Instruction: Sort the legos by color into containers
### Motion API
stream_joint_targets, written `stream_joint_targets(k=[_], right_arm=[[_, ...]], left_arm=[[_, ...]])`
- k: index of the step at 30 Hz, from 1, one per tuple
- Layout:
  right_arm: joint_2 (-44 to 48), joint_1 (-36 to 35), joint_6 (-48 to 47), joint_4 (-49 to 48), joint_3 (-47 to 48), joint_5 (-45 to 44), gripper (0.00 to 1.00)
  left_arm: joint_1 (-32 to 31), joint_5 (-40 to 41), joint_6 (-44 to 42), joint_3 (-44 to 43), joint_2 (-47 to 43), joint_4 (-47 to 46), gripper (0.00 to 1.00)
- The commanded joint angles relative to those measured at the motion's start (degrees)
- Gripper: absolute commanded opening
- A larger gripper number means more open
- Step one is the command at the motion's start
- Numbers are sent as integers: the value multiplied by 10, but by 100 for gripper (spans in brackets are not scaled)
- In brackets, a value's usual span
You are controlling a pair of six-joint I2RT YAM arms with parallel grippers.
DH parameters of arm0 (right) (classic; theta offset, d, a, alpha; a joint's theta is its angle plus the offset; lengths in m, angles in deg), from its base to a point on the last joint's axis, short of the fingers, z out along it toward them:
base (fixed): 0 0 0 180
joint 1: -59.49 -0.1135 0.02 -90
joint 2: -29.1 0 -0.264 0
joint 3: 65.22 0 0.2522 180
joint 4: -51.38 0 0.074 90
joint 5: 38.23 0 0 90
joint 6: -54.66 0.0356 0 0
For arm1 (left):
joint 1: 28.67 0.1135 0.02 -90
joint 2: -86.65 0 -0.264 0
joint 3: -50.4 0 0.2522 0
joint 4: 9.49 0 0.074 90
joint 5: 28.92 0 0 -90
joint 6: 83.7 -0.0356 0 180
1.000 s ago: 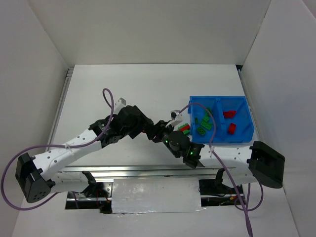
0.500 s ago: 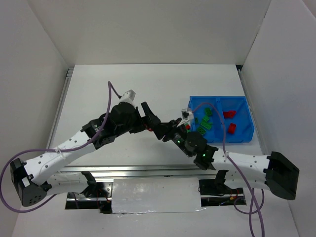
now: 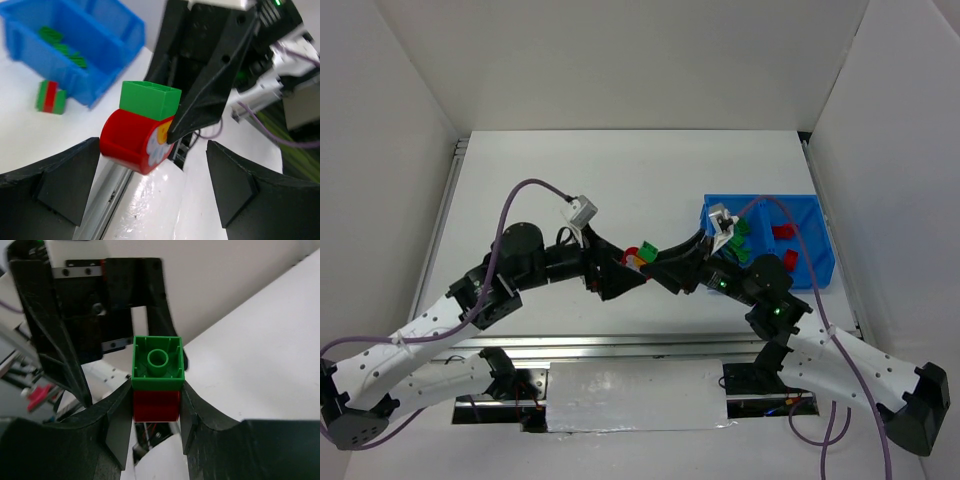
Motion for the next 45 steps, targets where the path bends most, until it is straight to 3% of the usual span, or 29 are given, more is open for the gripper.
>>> stream_joint_targets(k=[1,5,7,10,14,16,17,19,20,22,23,25,27,29,31,32,33,34,35,41,43,44,45], right_arm=[[11,3,-19,24,48,114,9],[14,2,-8,-2,44,135,10],[8,2,-10,-2,45,140,10],[6,3,-10,-9,38,137,10],[15,3,-11,-11,31,126,11],[18,3,-14,-9,32,121,11],[20,2,-16,-7,33,123,11],[22,2,-20,-3,37,122,11],[22,3,-22,3,39,123,11],[21,4,-25,4,39,126,14],[21,4,-26,2,38,129,16],[23,5,-26,-5,35,145,43],[30,7,-26,-9,32,152,58],[40,8,-25,-9,34,147,66],[50,11,-26,-5,34,135,66],[57,12,-26,-8,30,133,61],[69,15,-25,-10,27,128,46],[76,18,-24,-17,24,120,30],[85,18,-23,-16,20,114,1],[49,19,-18,-14,28,137,0],[52,21,-18,-12,25,127,13],[58,21,-19,-9,25,119,47],[61,28,-19,-3,26,117,60]], left_arm=[[-3,-153,-46,23,-9,-122,99],[-3,-199,-41,36,-5,-159,99],[-3,-203,-38,41,-8,-170,91],[-3,-211,-40,46,-11,-177,76],[-3,-220,-45,49,-14,-178,46],[-3,-222,-46,51,-13,-178,41],[-3,-224,-46,50,-11,-176,27],[-3,-226,-48,51,-9,-176,18],[-3,-226,-50,51,-7,-176,4],[-3,-229,-52,50,-6,-173,0],[-3,-232,-53,50,-6,-173,0],[-3,-236,-54,50,-7,-172,0],[-3,-236,-56,51,-7,-171,0],[-3,-243,-58,51,-5,-171,0],[-3,-256,-59,54,-5,-176,0],[-3,-259,-58,56,-5,-182,0],[-3,-262,-58,58,-6,-183,0],[-4,-259,-58,60,-9,-184,0],[-4,-255,-57,61,-10,-183,0],[-4,-240,-53,63,-3,-193,0],[-4,-242,-56,59,5,-187,0],[-4,-244,-60,59,6,-186,0],[-4,-243,-64,58,10,-177,0]])
